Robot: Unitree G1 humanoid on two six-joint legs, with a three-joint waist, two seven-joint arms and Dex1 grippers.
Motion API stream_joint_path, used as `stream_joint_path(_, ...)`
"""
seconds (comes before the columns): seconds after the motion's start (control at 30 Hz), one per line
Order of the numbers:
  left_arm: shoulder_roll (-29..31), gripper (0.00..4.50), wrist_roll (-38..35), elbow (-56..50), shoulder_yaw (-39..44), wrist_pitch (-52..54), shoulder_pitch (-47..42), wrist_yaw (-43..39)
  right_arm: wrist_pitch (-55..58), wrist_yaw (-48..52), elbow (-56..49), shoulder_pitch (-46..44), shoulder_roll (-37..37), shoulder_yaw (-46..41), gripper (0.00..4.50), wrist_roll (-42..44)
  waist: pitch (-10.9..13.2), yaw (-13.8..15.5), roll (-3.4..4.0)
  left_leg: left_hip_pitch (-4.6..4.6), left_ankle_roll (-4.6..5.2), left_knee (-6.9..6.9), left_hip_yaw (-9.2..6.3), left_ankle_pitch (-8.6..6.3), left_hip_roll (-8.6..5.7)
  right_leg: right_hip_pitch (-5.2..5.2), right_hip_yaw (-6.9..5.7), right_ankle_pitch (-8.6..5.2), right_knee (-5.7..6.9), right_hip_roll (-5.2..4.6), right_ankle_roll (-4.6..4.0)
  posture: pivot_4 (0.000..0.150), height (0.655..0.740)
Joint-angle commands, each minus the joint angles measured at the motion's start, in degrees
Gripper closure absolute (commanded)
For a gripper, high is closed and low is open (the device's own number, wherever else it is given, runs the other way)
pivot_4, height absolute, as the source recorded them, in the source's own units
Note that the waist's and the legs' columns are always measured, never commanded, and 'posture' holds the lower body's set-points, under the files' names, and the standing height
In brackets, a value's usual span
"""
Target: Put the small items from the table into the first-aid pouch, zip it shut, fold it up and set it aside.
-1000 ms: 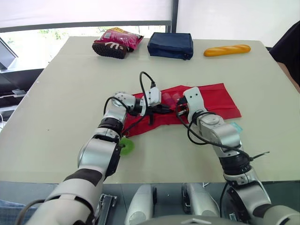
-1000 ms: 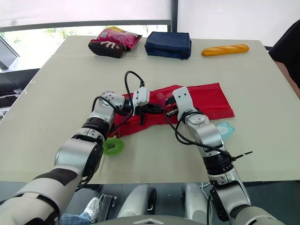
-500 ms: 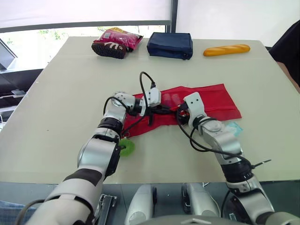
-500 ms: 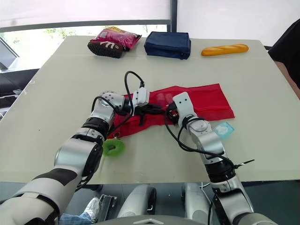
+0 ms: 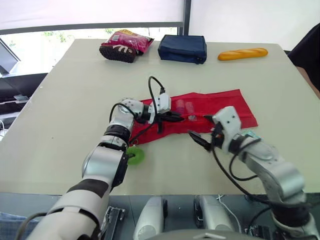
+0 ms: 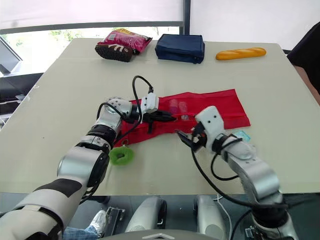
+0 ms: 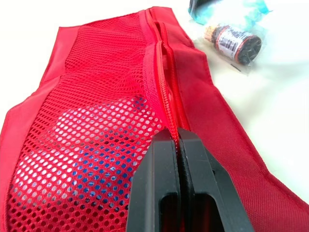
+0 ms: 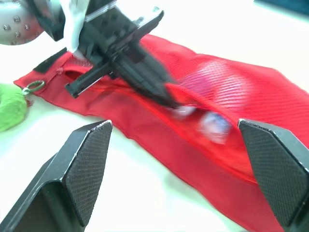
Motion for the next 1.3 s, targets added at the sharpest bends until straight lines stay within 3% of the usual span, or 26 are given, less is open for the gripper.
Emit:
stream_joint_path(0.03,0.6,4.5,-0.6,-0.4,1.0,-1.5,-1.1,-0.4,-7.0,7.0,-7.9,10.7,-4.0,-14.7,0.07,4.9,0.0,0.0,-0.01,0.0,0.0,0.0,0.0,0.0,0.0,0.0,0.0,0.0,0.0,0.0,0.0,0.15,0.7105)
stream_joint_path(0.33,0.5,4.5,-0.9,-0.3,1.3,-1.5,-1.3,-1.5,-12.2,21.6,-7.3,32.9,-9.5,-52.0,0.07,29.7,0.0,0.1,0.04,0.18,0.03,0.01,-0.01,-0.02,0.04,0.22,-0.05,-0.03,-0.1,0.01,0.07,0.15,0.7105)
stream_joint_path(0.53,0.7,4.5,-0.9,0.0,1.5,-1.7,-1.6,-1.4,-14.0,29.2,-5.0,45.0,-13.1,-65.7,0.07,38.7,0.0,0.1,0.04,0.2,0.03,0.0,0.04,-0.02,0.06,0.22,-0.01,-0.04,-0.11,0.0,0.08,0.15,0.7105)
stream_joint_path(0.67,1.0,4.5,-0.7,0.3,1.6,-1.8,-1.7,-1.4,-16.0,32.5,-4.4,50.2,-13.3,-69.6,0.07,41.0,0.0,0.2,0.02,0.16,0.02,0.0,-0.02,-0.03,0.07,0.22,-0.04,-0.05,-0.14,0.02,0.07,0.15,0.7105)
stream_joint_path(1.0,2.6,4.5,-0.1,1.2,1.7,-1.9,-2.4,-0.5,-19.1,30.5,-3.3,52.0,-15.9,-69.0,0.07,39.3,0.0,0.2,0.01,0.17,0.02,0.0,0.06,-0.03,0.17,0.21,-0.02,-0.05,-0.17,-0.01,0.08,0.15,0.7105)
stream_joint_path(1.13,2.8,4.5,-0.4,1.1,2.0,-2.0,-2.3,-0.7,-18.9,25.6,-2.4,46.0,-21.1,-60.7,0.07,33.8,0.0,0.1,-0.04,0.18,0.02,0.0,0.13,-0.03,0.16,0.21,0.01,-0.05,-0.19,-0.03,0.08,0.15,0.7105)
stream_joint_path(1.3,3.4,4.5,-0.4,0.8,2.3,-2.8,-2.0,-0.9,-20.7,24.3,4.4,30.9,-31.6,-42.5,0.07,24.2,0.1,0.0,-0.03,0.2,0.02,0.0,0.15,-0.03,0.05,0.21,0.03,-0.04,-0.15,-0.02,0.07,0.15,0.7105)
